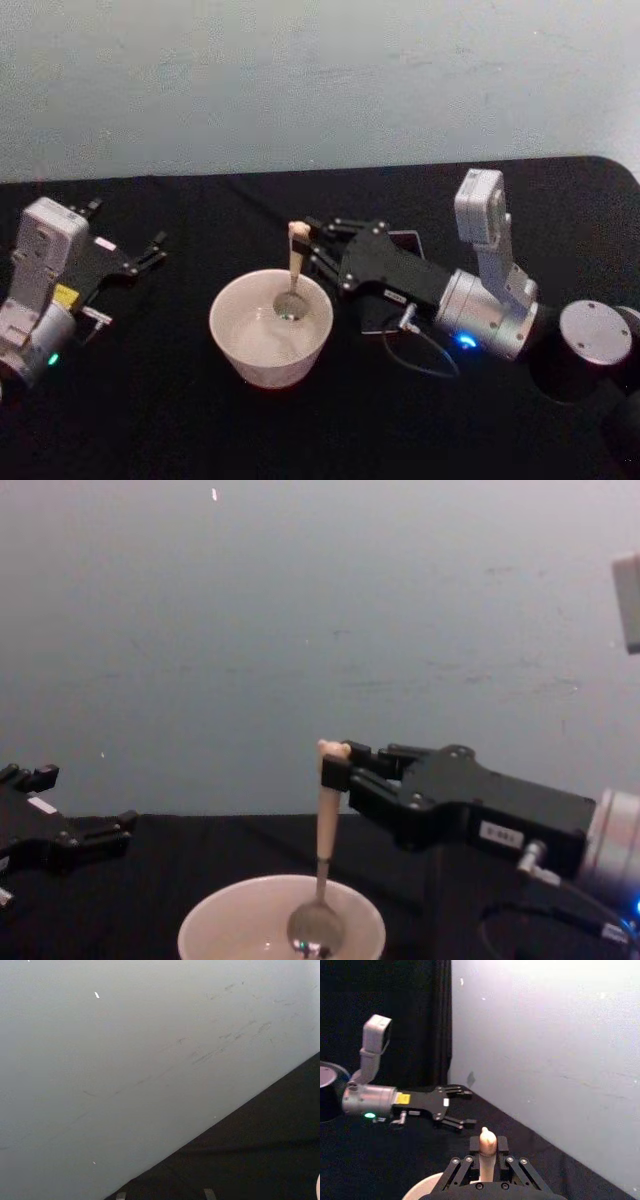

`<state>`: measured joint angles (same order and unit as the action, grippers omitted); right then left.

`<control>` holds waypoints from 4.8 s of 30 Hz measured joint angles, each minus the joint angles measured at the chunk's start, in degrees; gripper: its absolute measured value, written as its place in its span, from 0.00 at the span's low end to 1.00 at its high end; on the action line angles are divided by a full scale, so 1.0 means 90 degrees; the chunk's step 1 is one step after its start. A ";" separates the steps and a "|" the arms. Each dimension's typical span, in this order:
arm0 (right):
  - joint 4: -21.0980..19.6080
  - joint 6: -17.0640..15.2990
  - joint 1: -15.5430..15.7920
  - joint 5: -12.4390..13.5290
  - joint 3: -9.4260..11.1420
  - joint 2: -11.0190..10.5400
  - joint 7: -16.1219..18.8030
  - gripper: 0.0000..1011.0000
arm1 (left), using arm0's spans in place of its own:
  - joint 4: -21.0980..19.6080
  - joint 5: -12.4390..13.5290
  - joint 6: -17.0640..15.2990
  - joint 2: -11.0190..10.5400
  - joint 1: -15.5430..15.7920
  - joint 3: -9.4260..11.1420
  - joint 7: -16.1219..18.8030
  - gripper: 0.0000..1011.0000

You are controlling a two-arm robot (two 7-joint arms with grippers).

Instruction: Pick up the stirring spoon with one hand, stir inside the cup, then place it back in its original position.

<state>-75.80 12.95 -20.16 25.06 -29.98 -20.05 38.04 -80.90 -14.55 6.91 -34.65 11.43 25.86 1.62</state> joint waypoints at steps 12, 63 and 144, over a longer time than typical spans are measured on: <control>-0.0517 -0.0121 0.0344 0.0074 -0.0270 -0.0219 0.0284 0.20 | 0.0000 0.0000 0.0000 0.0000 0.0000 0.0000 0.0000 0.99; -0.0097 -0.0039 0.0130 -0.0067 0.0050 -0.0016 -0.0096 0.20 | 0.0000 0.0000 0.0000 0.0000 0.0000 0.0000 0.0000 0.99; -0.1792 -0.0381 0.0343 0.0456 0.0918 -0.0728 -0.0577 0.20 | 0.0000 0.0000 0.0000 0.0000 0.0000 0.0000 0.0000 0.99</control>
<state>-91.93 9.52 -17.07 29.16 -21.72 -26.60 32.85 -80.90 -14.55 6.91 -34.65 11.43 25.86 1.62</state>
